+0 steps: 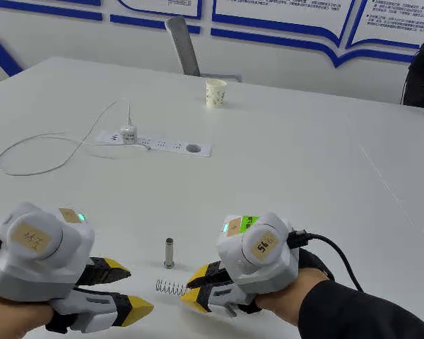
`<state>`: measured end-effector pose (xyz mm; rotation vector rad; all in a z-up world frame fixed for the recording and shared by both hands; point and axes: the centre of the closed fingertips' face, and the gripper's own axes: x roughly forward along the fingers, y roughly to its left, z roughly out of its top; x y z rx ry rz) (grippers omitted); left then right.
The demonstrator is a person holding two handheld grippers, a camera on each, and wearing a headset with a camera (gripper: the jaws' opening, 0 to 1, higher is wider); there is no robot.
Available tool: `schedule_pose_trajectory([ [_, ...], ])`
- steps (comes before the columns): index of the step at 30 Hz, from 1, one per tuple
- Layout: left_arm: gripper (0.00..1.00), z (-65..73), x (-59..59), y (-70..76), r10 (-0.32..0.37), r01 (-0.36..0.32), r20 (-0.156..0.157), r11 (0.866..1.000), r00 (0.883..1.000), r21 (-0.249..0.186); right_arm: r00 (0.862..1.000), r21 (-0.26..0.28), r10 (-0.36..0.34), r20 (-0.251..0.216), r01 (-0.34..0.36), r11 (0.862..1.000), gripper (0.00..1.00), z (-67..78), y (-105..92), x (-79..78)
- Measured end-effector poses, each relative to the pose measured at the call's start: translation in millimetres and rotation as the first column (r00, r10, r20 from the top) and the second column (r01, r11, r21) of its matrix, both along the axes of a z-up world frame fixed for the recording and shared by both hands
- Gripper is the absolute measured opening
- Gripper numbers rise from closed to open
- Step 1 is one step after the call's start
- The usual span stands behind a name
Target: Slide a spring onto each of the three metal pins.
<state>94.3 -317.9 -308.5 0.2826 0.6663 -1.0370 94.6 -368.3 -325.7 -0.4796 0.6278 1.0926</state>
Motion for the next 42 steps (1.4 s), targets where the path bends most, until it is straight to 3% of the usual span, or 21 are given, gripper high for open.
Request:
schedule_pose_trajectory([
  [14,0.36,13.3,-11.7,-12.2,-0.119,0.124,0.067,0.990,0.991,-0.070,0.992,-0.035,0.123,0.007,-0.122,0.992,0.11,23.7,-1.7,-25.4],
  [25,0.30,32.2,-31.4,-32.9,-0.233,0.249,0.127,0.959,0.964,-0.133,0.984,-0.057,0.178,0.011,-0.177,0.982,0.11,38.2,-6.1,-35.1],
  [33,0.25,38.8,-41.2,-40.6,-0.291,0.313,0.150,0.938,0.945,-0.148,0.973,-0.070,0.230,0.012,-0.229,0.971,0.11,45.9,-6.4,-43.2],
  [42,0.21,39.0,-45.7,-44.5,-0.326,0.350,0.166,0.926,0.931,-0.145,0.965,-0.077,0.262,0.007,-0.261,0.962,0.11,50.1,-6.1,-48.6],
])
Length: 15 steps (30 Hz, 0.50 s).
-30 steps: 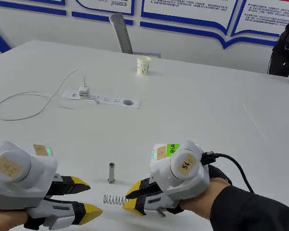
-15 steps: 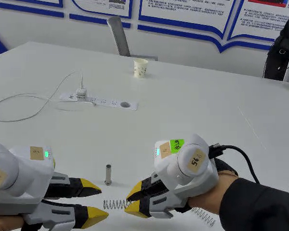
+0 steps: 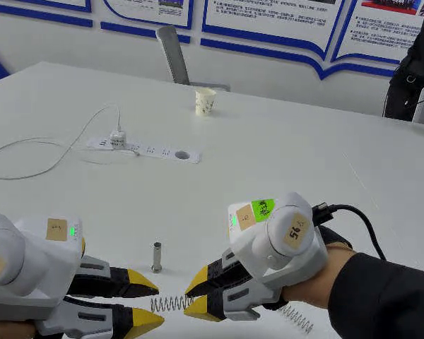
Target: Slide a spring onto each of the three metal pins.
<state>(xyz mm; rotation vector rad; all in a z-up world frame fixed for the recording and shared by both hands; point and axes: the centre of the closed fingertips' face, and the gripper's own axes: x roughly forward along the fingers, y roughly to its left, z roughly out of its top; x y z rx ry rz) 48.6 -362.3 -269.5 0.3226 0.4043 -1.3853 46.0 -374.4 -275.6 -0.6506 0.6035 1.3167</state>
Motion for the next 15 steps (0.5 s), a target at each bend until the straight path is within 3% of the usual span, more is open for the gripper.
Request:
schedule_pose_trajectory([
  [15,0.13,-4.9,-6.6,-6.5,-0.057,0.057,0.021,0.998,0.998,0.029,1.000,-0.017,0.018,-0.012,-0.019,1.000,0.11,2.5,-1.9,-6.3],
])
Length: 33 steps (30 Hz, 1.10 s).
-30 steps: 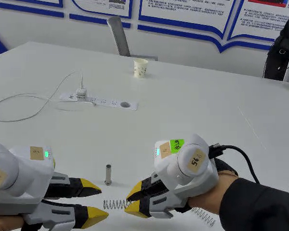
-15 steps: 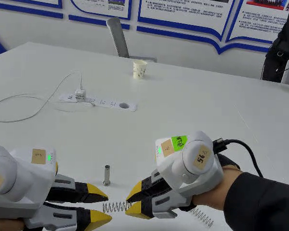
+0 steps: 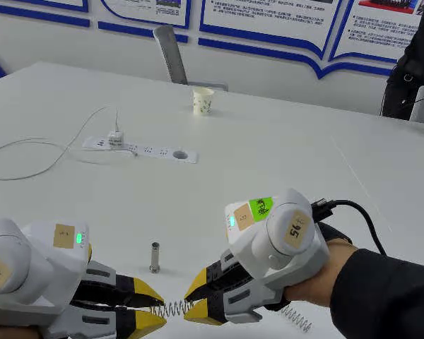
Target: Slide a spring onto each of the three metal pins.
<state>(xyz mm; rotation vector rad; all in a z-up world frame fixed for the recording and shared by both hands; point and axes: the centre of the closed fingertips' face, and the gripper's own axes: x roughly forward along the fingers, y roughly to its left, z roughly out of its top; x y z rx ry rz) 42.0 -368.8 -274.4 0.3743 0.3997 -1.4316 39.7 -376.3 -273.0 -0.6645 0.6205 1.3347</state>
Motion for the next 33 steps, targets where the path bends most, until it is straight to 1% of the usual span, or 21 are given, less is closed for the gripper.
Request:
schedule_pose_trajectory([
  [7,0.12,-0.4,-1.7,-1.2,-0.013,0.013,0.016,1.000,1.000,0.009,1.000,-0.005,0.004,0.000,-0.004,1.000,0.11,4.6,-0.9,-2.9],
  [14,0.11,-0.9,-2.3,-2.3,-0.015,0.014,0.014,1.000,1.000,0.011,1.000,-0.010,0.010,0.012,-0.010,1.000,0.11,13.8,1.7,-4.9],
  [24,0.11,0.2,-3.9,-6.0,-0.022,0.022,0.016,1.000,1.000,0.005,0.999,-0.009,0.028,0.044,-0.028,1.000,0.11,28.2,8.3,-5.8],
  [33,0.10,1.6,-4.0,-8.8,-0.026,0.027,0.020,1.000,0.999,-0.004,0.997,-0.011,0.047,0.060,-0.047,0.999,0.11,36.0,16.2,-6.1],
])
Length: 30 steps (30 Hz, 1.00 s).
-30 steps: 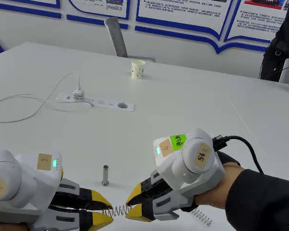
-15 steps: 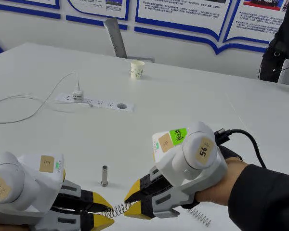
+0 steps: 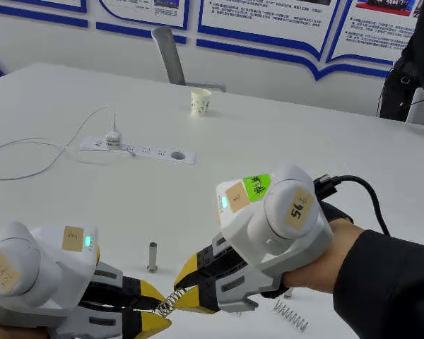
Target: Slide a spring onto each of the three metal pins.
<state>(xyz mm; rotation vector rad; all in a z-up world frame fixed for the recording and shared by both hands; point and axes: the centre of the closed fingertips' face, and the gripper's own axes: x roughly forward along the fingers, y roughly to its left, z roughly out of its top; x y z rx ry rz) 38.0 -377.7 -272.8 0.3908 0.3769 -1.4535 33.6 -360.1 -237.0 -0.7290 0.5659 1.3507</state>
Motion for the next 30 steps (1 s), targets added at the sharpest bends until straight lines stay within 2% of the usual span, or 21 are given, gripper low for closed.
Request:
schedule_pose_trajectory([
  [9,0.10,1.0,-0.6,-4.2,-0.004,0.004,0.006,1.000,1.000,-0.006,1.000,-0.011,0.018,0.008,-0.018,1.000,0.11,3.5,6.6,-0.4],
  [18,0.10,0.8,0.1,-4.0,-0.001,0.001,0.007,1.000,1.000,-0.009,1.000,-0.037,-0.003,-0.014,0.003,0.999,0.12,2.9,4.8,1.5],
  [30,0.10,4.2,0.4,-4.9,-0.001,0.002,0.014,1.000,1.000,-0.020,0.999,-0.070,-0.007,-0.042,0.004,0.998,0.14,-5.1,2.2,0.3],
])
